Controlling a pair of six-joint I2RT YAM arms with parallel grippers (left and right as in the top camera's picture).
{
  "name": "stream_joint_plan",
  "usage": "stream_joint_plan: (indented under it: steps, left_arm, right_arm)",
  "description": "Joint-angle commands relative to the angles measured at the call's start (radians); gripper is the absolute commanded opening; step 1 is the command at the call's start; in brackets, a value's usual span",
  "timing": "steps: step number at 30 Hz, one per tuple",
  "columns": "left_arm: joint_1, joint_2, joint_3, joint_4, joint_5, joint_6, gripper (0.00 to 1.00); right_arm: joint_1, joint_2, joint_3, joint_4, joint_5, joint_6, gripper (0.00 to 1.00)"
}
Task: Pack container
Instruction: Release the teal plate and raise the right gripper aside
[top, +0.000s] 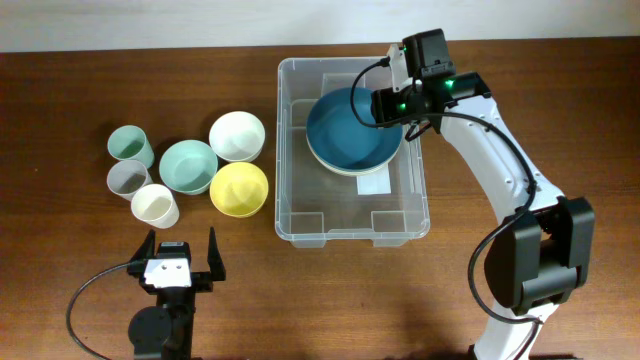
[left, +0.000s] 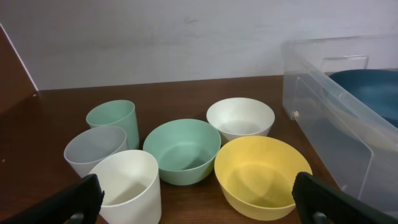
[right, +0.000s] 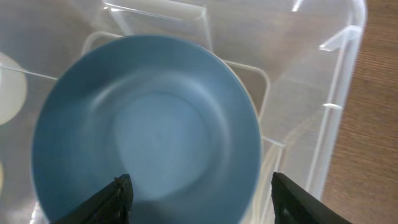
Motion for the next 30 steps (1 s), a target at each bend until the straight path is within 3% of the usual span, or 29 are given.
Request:
stream_joint_plan:
  steps: [1,9,13,17,24,30]
  left_arm:
    - [-0.005,-0.004,-0.006,0.002,0.011,0.019,0.99]
    - [-0.005,-0.004,-0.006,0.002,0.011,0.019,0.99]
    - [-0.005,-0.004,-0.006,0.002,0.011,0.019,1.0]
    - [-0.005,-0.004,-0.006,0.002,0.011,0.02,0.99]
    - [-0.005,-0.004,-0.006,0.002,0.011,0.019,0.99]
    - [-0.005,-0.004,-0.006,0.002,0.011,0.019,0.99]
  right_arm:
    - [0.021,-0.024,0.058,-0.008,-0.036,0.007,0.67]
    - [-0.055,-0.136,0.196,-0.153,0.124,0.041,0.72]
    - [-0.169,-0.176,0.227,-0.261,0.124,0.041,0.8]
    - [-0.31,-0.204,0.227,-0.336,0.124,0.041,0.98]
    - [-0.447,-0.202,0.22,-0.37,0.121,0.04,0.99]
    - [-0.457,-0.202,0.22,-0.369,0.121,0.04,0.99]
